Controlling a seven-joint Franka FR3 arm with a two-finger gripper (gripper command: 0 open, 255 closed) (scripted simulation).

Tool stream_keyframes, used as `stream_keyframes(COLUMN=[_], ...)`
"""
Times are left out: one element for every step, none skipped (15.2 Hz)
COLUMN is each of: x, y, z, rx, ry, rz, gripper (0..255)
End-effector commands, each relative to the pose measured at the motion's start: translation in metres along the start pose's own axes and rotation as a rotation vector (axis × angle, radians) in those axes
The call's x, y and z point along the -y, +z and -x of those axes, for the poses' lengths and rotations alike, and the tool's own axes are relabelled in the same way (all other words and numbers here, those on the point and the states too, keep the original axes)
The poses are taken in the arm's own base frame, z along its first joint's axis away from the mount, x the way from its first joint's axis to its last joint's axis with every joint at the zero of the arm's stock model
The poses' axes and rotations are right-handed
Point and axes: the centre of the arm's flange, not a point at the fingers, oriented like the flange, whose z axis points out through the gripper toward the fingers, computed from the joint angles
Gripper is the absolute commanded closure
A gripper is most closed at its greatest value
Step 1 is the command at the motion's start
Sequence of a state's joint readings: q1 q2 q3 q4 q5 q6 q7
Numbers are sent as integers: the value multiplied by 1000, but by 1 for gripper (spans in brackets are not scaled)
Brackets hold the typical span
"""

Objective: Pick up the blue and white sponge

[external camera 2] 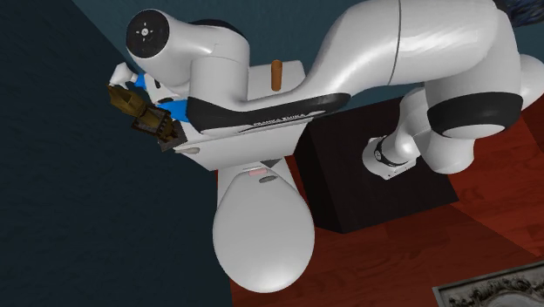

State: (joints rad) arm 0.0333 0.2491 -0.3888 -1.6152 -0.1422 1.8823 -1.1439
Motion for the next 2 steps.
stream_keyframes(x=[0, 0], y=[-7, -7], z=[1, 1], rx=[0, 0], ry=[0, 0], rz=[0, 0], gripper=[255, 255])
